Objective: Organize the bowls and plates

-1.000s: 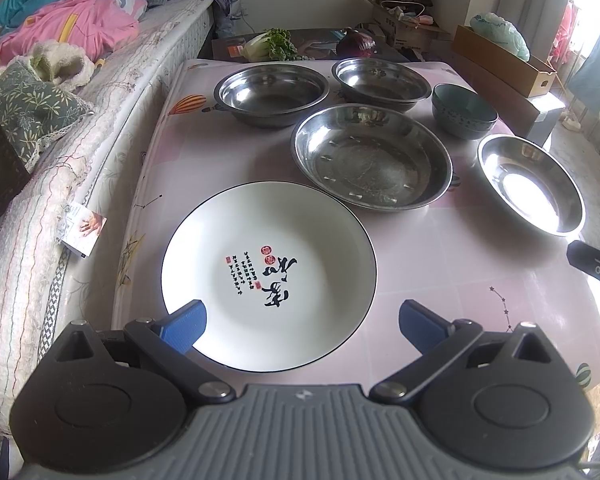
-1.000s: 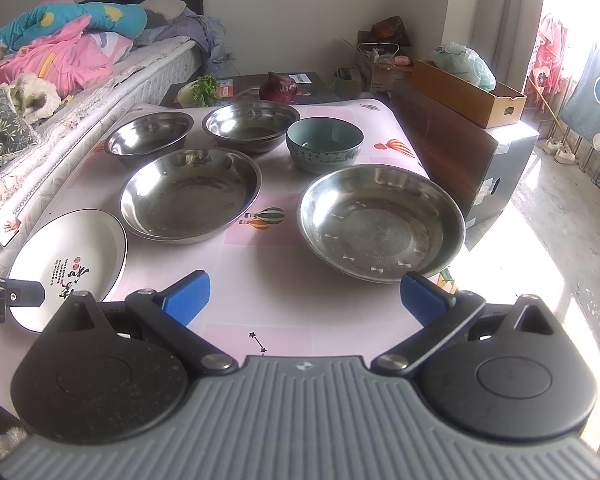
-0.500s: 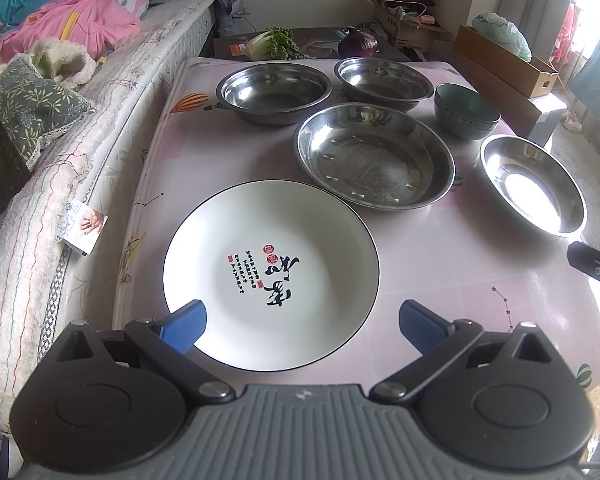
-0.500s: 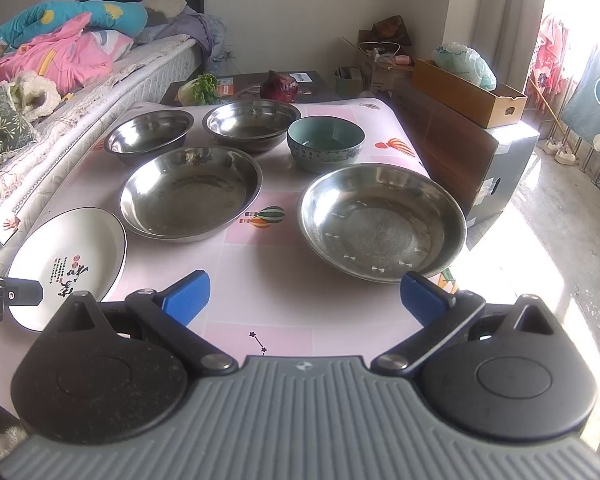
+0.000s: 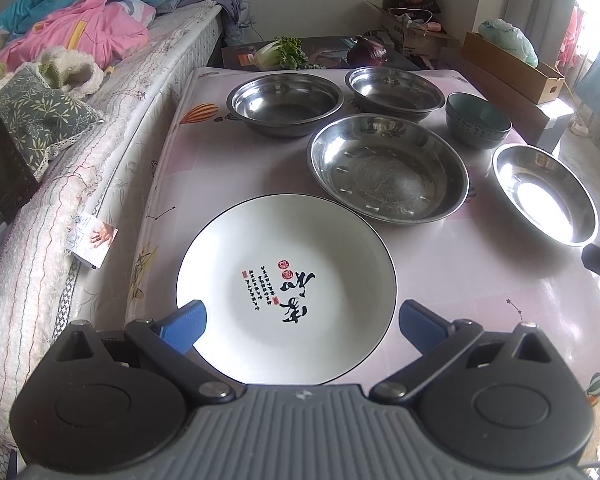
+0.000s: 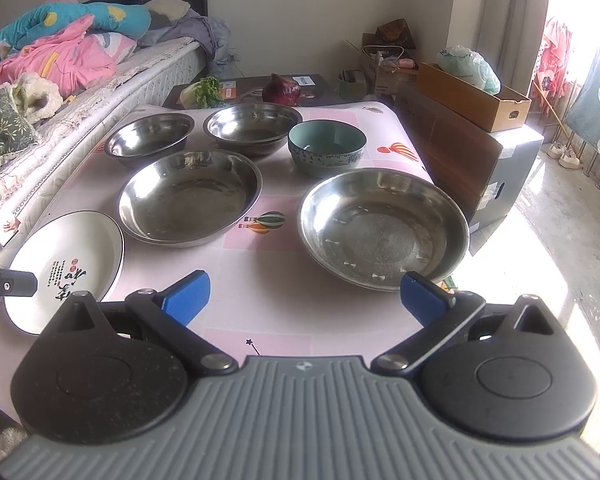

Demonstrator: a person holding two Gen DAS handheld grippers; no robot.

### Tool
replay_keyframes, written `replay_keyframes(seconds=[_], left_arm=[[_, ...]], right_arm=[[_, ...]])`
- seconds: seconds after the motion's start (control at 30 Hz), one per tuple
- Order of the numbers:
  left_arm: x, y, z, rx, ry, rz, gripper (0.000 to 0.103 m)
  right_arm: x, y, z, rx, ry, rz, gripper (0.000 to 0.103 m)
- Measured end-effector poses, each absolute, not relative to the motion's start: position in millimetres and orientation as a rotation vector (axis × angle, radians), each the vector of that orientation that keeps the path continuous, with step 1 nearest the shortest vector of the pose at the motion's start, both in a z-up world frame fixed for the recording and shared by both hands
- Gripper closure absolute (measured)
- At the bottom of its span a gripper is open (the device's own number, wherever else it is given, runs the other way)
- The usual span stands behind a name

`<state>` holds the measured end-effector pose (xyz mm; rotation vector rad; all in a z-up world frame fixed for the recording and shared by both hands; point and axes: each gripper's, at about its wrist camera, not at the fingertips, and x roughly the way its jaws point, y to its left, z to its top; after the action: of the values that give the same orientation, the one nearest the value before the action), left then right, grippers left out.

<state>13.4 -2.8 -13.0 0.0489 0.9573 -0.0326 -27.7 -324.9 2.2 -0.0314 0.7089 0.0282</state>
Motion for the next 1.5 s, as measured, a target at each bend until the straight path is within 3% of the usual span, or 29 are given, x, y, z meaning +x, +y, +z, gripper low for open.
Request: replay_keyframes(seconds=[0.53,0.9,1.03,1.2,1.27,1.5], left_arm=[[93.8,24.6,-1.7,0.076,0.891,0.040,0.000],[187.9,62.1,-8.2,0.041,0.838,0.100,0.000],[224.8,76.4,-23.3,-0.033,0.849,0.068,0.000],[262.6,88.3,-43.4,-0.130,0.884,0.067,0.003],[273.6,90.4,-49.4,-0.146,0.901,0.076,0.007],[303.2,88.7,-69.8,-0.154,0.959,0.077,0.012]], right_arm=[[49.0,-312.5,23.9,-0.092,0.546,0.184,0.001],[186.2,-254.6,54.7,-0.176,0.419,0.423,0.001],[252.5,-222.5,54.9,-0.199,0.450,0.512,0.003],[324.5,-185.6,32.7,-0.175,0.572,0.576,0.013],[347.4,-172.8,16.0,-0.159,0.633,0.582,0.025],[407.2,-149.5,-30.0,-0.068,0.820,0.556,0.049]])
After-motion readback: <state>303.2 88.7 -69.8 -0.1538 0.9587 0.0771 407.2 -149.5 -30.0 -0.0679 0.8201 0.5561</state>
